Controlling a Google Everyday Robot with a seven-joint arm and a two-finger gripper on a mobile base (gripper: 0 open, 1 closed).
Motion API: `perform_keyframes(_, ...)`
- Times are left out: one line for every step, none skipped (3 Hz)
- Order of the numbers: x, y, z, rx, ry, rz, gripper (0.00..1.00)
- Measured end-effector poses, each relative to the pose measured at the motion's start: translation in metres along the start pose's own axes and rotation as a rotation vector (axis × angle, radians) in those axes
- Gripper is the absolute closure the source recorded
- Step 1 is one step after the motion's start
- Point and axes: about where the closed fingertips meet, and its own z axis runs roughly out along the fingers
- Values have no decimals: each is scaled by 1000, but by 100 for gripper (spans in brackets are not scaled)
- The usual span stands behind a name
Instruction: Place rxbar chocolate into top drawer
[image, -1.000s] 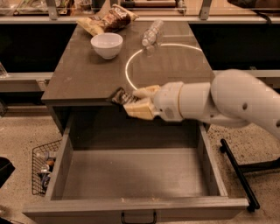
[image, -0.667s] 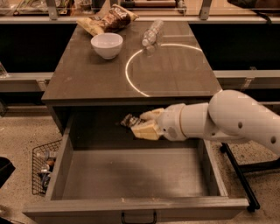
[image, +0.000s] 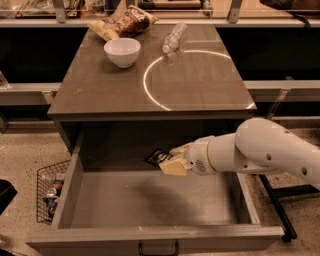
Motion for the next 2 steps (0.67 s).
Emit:
perform_keyframes(0,1,1,-2,1,-3,59)
perform_keyframes(-1,2,1,-3,2,-5,35)
